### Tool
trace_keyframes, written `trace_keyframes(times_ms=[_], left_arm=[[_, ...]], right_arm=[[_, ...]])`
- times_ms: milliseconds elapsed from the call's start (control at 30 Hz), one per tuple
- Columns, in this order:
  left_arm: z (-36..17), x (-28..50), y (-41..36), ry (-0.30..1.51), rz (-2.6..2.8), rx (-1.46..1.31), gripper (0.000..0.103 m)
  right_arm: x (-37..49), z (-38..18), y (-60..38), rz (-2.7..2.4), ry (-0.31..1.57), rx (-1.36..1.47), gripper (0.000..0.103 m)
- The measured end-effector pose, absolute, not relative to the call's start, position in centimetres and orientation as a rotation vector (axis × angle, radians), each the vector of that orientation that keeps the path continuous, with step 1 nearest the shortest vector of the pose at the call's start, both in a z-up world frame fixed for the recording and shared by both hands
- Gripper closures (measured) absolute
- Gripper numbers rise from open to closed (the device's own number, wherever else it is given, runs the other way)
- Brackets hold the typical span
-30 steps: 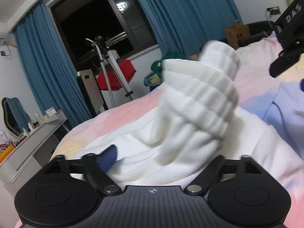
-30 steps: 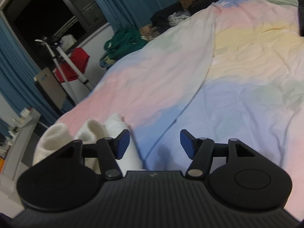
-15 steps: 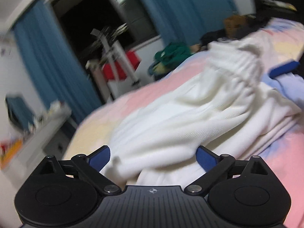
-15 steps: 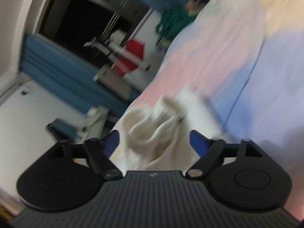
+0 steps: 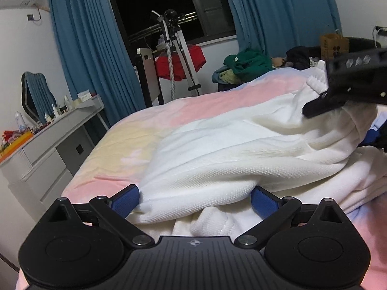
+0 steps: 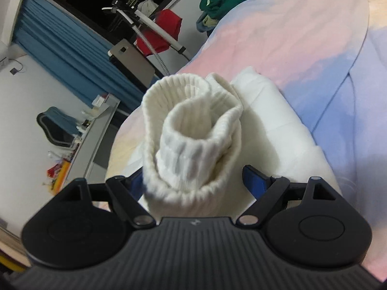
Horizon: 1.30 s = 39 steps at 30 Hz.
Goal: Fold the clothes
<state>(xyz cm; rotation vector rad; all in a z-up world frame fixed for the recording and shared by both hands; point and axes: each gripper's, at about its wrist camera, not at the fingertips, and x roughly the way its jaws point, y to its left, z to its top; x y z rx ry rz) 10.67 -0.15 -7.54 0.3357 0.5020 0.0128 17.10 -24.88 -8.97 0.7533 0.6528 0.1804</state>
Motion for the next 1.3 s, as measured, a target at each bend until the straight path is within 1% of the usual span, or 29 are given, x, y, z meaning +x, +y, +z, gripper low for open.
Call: trace_keyframes(times_ms=[67,100,167,200,233,333,400,500,600,700,800,867,933,967,1033,1100,1300], left_arm=[[-7.5,10.9,0.0,0.498,0.018,0.324,0.002],[-7.5,11.0,0.1,0.495,0.022,0.316,0.002],[-7.4,11.2,0.3,0.488,0.03,0.3,0.002],[-7.4,11.2,0.4,0.485,0.034,0.292,0.002],[-7.3,11.3,0.5,0.482,0.038,0.283,0.002],[-6.7,11.2,1.0,0.454,0.047,0.241,0.002],[-6.2,10.8,1.2,0.424,0.061,0.22,0.002],[-5.7,10.5,1.8,0.403,0.085,0.19,0.002],[-5.6,10.7,3.0,0.446,0.107,0.126,0.002],[-5.7,11.5,4.5,0.504,0.145,0.056,0.002],[-5.9,12.0,6.8,0.56,0.134,-0.079,0.001],[-5.9,12.0,7.8,0.585,0.13,-0.128,0.001],[-5.9,11.8,8.6,0.603,0.121,-0.169,0.001],[-5.9,11.8,8.9,0.609,0.116,-0.181,0.001],[-5.9,11.7,9.3,0.62,0.113,-0.199,0.001],[-6.0,11.9,9.7,0.634,0.118,-0.217,0.002],[-6.2,12.7,11.1,0.68,0.104,-0.303,0.001]], right_arm=[[17.3,-9.0,-24.2,0.167,0.637,0.695,0.018],[17.3,-9.0,-24.1,0.161,0.631,0.679,0.023],[17.1,-8.9,-24.2,0.149,0.621,0.669,0.04],[17.0,-8.8,-24.4,0.146,0.619,0.684,0.052],[16.9,-8.8,-24.7,0.144,0.619,0.711,0.057],[16.3,-8.1,-25.6,0.16,0.574,0.725,0.063],[15.9,-7.3,-25.9,0.17,0.532,0.713,0.064],[15.1,-5.9,-26.4,0.184,0.456,0.701,0.064],[14.1,-5.7,-27.9,0.135,0.411,0.707,0.064],[14.8,-7.2,-29.2,0.08,0.479,0.747,0.063],[15.5,-8.9,-29.9,0.046,0.558,0.77,0.06],[15.4,-9.2,-30.1,0.046,0.566,0.783,0.056],[14.9,-9.1,-30.1,0.04,0.569,0.787,0.047],[14.7,-9.1,-30.1,0.026,0.576,0.782,0.044],[14.3,-9.3,-30.0,-0.017,0.597,0.76,0.028],[14.4,-9.6,-30.0,-0.031,0.626,0.767,0.021],[14.5,-11.9,-30.3,0.025,0.704,0.86,0.018]])
